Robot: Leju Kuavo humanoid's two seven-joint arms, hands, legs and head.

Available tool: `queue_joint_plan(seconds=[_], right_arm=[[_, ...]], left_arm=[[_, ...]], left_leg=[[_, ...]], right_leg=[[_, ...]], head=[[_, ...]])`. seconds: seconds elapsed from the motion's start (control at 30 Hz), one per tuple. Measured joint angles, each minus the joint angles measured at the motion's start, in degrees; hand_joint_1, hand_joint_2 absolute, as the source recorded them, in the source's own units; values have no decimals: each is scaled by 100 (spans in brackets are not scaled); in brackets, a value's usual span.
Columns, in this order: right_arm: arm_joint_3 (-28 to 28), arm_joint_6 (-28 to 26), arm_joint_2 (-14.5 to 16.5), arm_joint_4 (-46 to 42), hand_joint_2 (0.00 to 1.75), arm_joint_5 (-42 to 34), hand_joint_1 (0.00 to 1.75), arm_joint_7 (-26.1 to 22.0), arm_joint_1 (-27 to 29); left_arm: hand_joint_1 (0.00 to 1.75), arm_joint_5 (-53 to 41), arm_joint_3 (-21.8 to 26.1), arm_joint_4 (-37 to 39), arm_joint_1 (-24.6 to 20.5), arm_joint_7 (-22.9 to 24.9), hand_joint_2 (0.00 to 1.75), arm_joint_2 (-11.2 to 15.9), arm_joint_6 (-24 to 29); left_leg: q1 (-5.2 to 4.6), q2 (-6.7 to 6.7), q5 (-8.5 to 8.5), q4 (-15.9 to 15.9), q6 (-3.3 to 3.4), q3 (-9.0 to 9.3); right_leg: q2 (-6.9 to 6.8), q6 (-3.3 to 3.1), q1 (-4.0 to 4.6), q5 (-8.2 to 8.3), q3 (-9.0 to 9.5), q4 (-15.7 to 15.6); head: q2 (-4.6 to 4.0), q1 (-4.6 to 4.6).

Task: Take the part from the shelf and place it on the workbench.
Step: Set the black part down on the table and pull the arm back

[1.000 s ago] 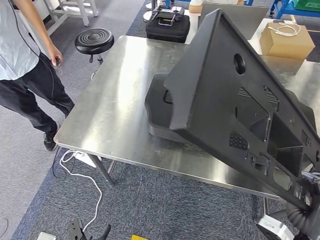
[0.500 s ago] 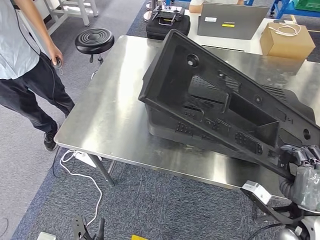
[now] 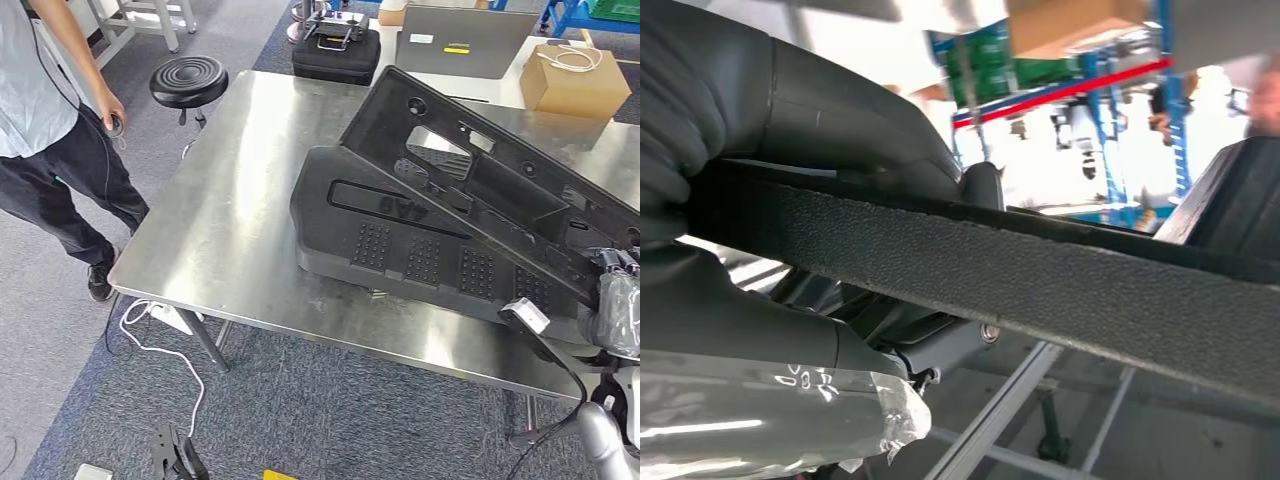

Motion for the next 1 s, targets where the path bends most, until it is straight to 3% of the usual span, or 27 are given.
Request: queue_joint_plan(seconds=[0.33, 0.57, 0.77, 1.0], right_arm=[[-21, 387, -359, 1115, 175, 266, 175, 304, -803], [-16, 464, -512, 1609, 175, 300, 175, 367, -1052], [71, 457, -474, 1772, 175, 492, 175, 409, -1062], [485, 449, -106, 1793, 175, 912, 175, 542, -960]], left_arm=[[0, 0, -65, 0, -26, 34, 0, -17, -32], [0, 0, -152, 0, -37, 63, 0, -20, -40], [0, 0, -181, 0, -41, 74, 0, -21, -53], [0, 0, -185, 0, -73, 87, 0, -35, -78]], left_leg=[[-2, -2, 0, 1, 0, -6], [-2, -3, 0, 1, 0, -8], [0, -3, 0, 0, 0, -11], [4, -6, 2, 0, 2, -9]], right_leg=[[-3, 1, -2, 0, -7, 0], [-8, 1, -2, 0, -7, 0], [-6, 1, -1, 0, -7, 1], [-10, 1, -1, 0, -7, 2]], head=[[0, -1], [0, -1], [0, -1], [0, -1]])
